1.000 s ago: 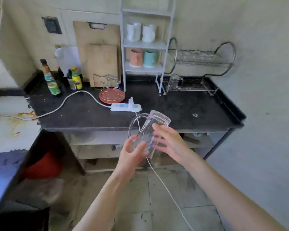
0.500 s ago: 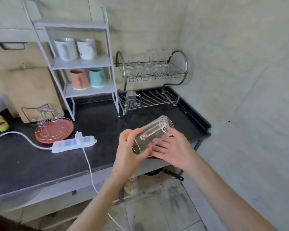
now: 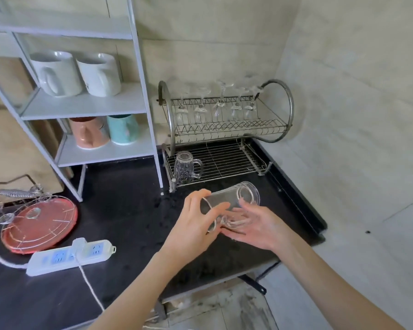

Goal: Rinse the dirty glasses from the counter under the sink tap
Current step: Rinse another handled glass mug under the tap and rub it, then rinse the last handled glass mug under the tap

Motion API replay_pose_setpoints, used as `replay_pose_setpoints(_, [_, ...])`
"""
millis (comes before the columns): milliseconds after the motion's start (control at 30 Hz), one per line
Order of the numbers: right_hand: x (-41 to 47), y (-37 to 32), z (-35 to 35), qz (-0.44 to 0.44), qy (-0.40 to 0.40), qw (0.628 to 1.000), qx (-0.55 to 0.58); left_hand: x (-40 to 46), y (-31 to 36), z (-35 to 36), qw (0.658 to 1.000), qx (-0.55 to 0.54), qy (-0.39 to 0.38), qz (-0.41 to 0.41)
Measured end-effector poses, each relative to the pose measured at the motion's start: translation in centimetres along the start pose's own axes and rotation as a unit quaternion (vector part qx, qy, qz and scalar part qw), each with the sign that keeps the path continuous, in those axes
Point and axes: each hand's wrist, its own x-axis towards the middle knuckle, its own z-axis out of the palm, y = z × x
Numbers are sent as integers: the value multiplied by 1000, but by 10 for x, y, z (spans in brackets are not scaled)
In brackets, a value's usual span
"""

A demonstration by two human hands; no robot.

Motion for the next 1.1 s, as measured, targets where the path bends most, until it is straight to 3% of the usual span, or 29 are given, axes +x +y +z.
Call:
replay_pose_setpoints(200, [68, -56, -31, -46, 33, 997, -52, 37, -35, 28, 975, 38, -205, -82])
replay_pose_setpoints(300, [105, -91, -41, -63, 28, 995, -66, 53, -56, 44, 947, 103, -245, -181])
replay_pose_setpoints(433, [153, -127, -48, -108, 15, 977, -183, 69, -86, 61, 894, 152, -289, -308])
replay_pose_setpoints(600, [209, -150, -48, -171, 19, 939, -297, 81, -118, 76, 847, 192, -313, -385])
replay_pose_setpoints(767, [256, -160, -47, -228, -6, 850, -475, 83, -122, 86, 816, 192, -353, -416])
replay_pose_setpoints(900, [281, -157, -43, -239, -43, 784, -571, 81, -122, 89, 831, 175, -308, -428])
replay_pose_setpoints(967, [286, -154, -39, -232, -50, 773, -589, 83, -122, 89, 839, 172, -286, -431])
replay_pose_setpoints(1100, [290, -155, -33, -218, -88, 761, -605, 87, -122, 89, 815, 199, -316, -442])
